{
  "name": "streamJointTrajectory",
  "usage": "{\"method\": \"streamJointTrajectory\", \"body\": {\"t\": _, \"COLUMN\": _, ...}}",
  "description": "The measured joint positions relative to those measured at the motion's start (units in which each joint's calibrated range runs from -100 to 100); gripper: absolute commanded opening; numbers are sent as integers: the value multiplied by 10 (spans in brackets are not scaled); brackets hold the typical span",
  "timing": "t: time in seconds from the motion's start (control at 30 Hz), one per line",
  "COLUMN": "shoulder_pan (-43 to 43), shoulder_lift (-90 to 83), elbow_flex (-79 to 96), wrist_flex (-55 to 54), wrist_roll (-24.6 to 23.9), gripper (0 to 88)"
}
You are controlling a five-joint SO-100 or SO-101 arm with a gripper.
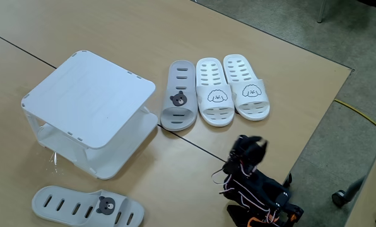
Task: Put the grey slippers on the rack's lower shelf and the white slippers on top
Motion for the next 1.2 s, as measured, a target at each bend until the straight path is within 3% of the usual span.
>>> {"method": "streamJointTrajectory", "body": {"t": 0.27, "shoulder_pan": 0, "shoulder_lift": 324, "elbow_flex": -6, "wrist_flex": 9, "wrist_roll": 0, "gripper": 18}}
{"method": "streamJointTrajectory", "body": {"t": 0.6, "shoulder_pan": -16, "shoulder_lift": 878, "elbow_flex": -7, "wrist_flex": 10, "wrist_roll": 0, "gripper": 20}}
{"method": "streamJointTrajectory", "body": {"t": 0.83, "shoulder_pan": -222, "shoulder_lift": 1038, "elbow_flex": -27, "wrist_flex": 11, "wrist_roll": 0, "gripper": 15}}
{"method": "streamJointTrajectory", "body": {"t": 1.0, "shoulder_pan": -372, "shoulder_lift": 1052, "elbow_flex": -29, "wrist_flex": 11, "wrist_roll": 0, "gripper": 24}}
{"method": "streamJointTrajectory", "body": {"t": 1.1, "shoulder_pan": -434, "shoulder_lift": 1053, "elbow_flex": -36, "wrist_flex": 44, "wrist_roll": 0, "gripper": 119}}
{"method": "streamJointTrajectory", "body": {"t": 1.2, "shoulder_pan": -443, "shoulder_lift": 1055, "elbow_flex": -93, "wrist_flex": 90, "wrist_roll": 0, "gripper": 154}}
